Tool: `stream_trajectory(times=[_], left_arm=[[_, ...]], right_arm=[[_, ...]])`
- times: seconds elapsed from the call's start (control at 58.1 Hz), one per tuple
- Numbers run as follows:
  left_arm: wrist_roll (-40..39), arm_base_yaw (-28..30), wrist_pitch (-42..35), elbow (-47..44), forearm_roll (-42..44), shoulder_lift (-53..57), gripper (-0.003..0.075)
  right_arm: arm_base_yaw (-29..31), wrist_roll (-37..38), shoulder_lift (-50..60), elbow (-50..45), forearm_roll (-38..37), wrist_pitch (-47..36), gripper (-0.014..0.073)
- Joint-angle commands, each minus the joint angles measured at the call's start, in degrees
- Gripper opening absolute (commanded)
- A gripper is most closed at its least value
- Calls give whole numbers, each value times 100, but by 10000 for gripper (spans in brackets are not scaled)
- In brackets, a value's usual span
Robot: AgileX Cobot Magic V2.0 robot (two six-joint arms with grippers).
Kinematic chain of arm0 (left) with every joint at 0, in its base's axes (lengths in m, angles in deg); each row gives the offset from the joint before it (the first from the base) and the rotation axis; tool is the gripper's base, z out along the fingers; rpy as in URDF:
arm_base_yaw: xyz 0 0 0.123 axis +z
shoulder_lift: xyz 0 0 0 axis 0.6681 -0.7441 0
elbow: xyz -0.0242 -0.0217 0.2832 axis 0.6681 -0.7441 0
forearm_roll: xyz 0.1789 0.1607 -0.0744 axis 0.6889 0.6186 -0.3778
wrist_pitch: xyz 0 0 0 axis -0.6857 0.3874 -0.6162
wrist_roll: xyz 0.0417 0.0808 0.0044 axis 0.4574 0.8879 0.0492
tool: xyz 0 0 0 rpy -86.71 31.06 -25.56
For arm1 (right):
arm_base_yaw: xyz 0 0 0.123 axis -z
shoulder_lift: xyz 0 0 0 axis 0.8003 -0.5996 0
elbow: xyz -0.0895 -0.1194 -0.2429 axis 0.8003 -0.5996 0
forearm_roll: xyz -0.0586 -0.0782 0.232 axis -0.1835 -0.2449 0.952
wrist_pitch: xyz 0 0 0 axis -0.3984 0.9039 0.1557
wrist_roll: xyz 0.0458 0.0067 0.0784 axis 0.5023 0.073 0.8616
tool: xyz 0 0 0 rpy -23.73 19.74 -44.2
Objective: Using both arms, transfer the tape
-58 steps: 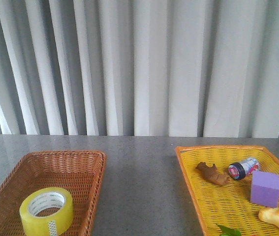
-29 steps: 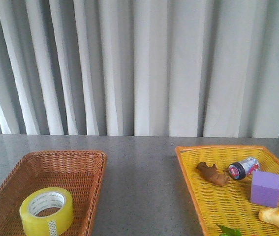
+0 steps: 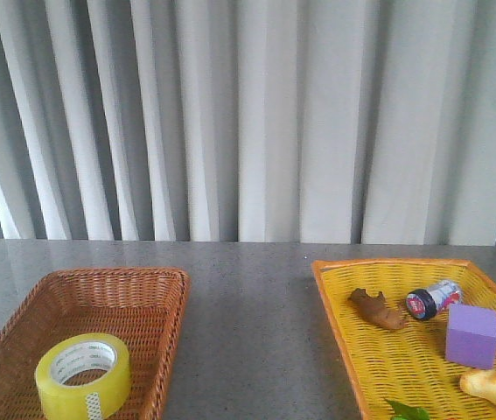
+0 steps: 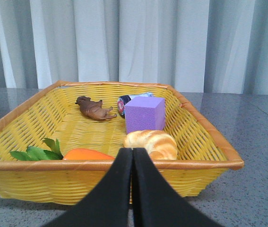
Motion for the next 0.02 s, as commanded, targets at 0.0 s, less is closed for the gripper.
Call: stream_trajectory(times=[0.0], left_arm=[[-5, -17, -423, 42, -43, 90, -6]], right_arm=[[33, 2, 48, -19, -2, -427, -7]])
